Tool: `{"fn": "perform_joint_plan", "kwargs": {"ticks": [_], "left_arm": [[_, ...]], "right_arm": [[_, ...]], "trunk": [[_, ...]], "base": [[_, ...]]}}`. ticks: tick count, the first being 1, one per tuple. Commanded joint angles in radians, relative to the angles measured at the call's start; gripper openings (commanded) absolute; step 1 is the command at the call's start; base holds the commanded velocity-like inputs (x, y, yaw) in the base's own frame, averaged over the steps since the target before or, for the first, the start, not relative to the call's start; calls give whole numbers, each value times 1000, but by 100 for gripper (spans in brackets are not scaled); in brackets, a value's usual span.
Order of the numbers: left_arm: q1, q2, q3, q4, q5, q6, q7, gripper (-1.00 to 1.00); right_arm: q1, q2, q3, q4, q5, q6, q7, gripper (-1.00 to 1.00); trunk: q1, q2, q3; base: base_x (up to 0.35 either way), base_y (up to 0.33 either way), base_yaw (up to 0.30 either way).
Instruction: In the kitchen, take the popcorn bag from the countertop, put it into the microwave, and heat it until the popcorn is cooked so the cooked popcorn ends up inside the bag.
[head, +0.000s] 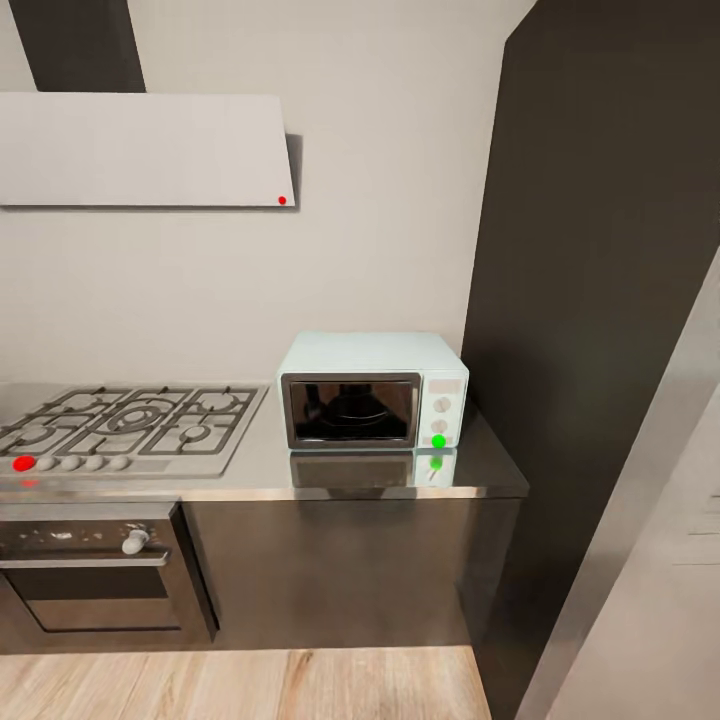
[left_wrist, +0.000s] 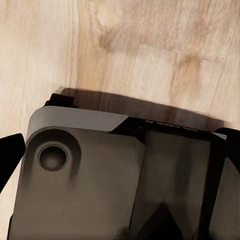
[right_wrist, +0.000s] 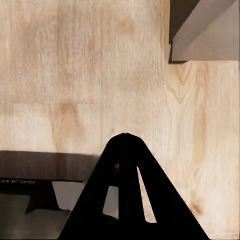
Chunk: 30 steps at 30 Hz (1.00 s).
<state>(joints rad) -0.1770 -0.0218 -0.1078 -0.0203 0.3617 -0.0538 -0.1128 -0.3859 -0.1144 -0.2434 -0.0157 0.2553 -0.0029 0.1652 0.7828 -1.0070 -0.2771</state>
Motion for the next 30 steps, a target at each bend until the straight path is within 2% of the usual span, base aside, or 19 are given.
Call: {"fn": "perform_joint_plan", "kwargs": {"ticks": [1, 6, 8, 11, 16, 17, 30], "left_arm": [[-1, -1, -9, 2, 10, -4, -2, 100], [-1, 0, -8, 2, 11, -4, -1, 100], [-1, 0, -9, 2, 11, -4, -1, 100], [-1, 2, -10, 2, 9, -3, -1, 100], [-1, 19, -10, 2, 7, -4, 0, 100], [-1, 20, -10, -13, 0, -6, -1, 100], [-1, 21, -10, -13, 2, -6, -1, 100]], "right_arm": [[8, -6, -9, 25, 9, -16, 2, -100], [183, -12, -10, 49, 5, -45, -8, -100], [230, -6, -12, 49, 3, -117, -10, -100], [247, 2, -11, 49, 3, -156, -10, -100], [249, 4, -10, 49, 6, -160, -10, -100], [249, 58, -7, 26, 12, -161, -10, -100], [249, 58, -7, 26, 12, -161, -10, -100]], "trunk": [[0, -1, -1], [0, -1, -1], [0, -1, -1], [0, -1, -1], [0, -1, -1], [0, -1, -1], [0, -1, -1]], "base": [[0, 0, 0], [0, 0, 0], [0, 0, 0], [0, 0, 0], [0, 0, 0], [0, 0, 0], [0, 0, 0]]}}
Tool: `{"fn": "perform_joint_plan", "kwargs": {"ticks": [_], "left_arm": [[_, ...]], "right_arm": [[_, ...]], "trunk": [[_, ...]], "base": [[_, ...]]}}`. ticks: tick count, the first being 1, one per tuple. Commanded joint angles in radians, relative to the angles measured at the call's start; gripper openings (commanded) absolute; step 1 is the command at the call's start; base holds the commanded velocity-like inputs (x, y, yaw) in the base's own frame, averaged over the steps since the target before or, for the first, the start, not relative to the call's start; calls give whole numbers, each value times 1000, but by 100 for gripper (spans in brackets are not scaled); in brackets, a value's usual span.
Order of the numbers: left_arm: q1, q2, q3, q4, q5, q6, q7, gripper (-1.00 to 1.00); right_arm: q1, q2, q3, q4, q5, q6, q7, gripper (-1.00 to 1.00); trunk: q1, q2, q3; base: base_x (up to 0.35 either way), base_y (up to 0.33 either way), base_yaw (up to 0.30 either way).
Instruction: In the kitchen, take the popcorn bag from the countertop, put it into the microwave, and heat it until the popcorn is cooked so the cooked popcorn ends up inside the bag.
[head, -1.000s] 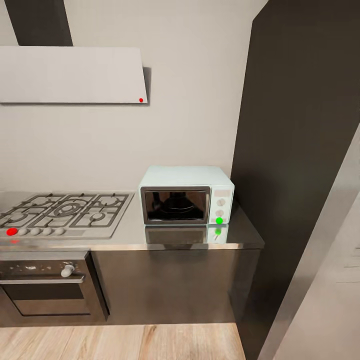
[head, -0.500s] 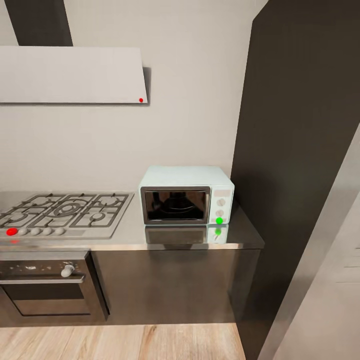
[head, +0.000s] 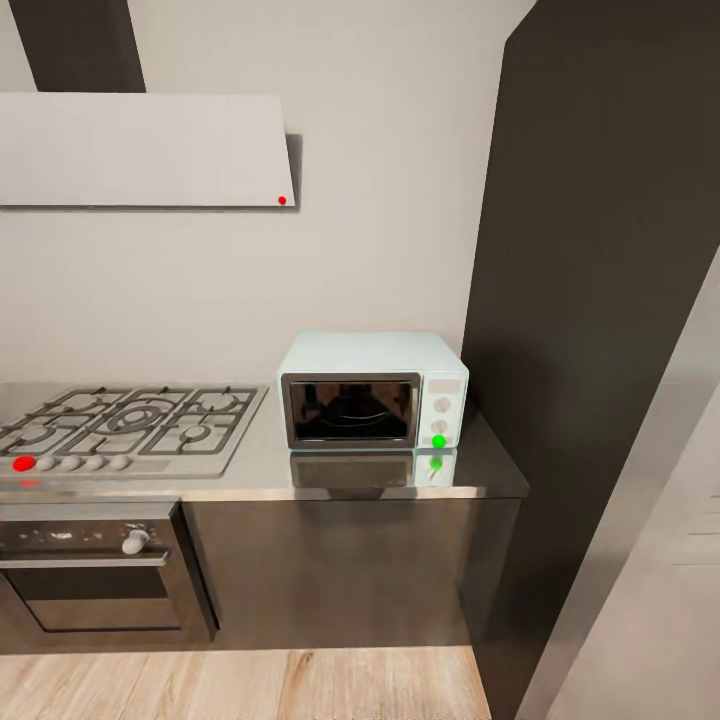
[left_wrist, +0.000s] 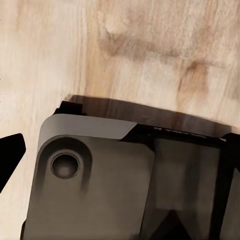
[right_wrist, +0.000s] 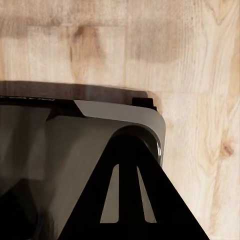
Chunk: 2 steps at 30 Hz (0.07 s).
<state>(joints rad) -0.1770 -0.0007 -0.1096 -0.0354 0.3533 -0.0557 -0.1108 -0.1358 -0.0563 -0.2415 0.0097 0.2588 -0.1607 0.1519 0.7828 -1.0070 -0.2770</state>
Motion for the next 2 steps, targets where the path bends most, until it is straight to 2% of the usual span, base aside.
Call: {"fn": "perform_joint_plan", "kwargs": {"ticks": [1, 2], "left_arm": [[-1, 0, -8, 2, 10, -4, -3, 100], [-1, -1, -9, 2, 10, -4, -3, 100]], "right_arm": [[-1, 0, -9, 1, 8, -3, 3, -100], [-1, 0, -9, 1, 8, -3, 3, -100]], "trunk": [[0, -1, -1], [0, -1, -1]], "base": [[0, 0, 0], [0, 0, 0]]}}
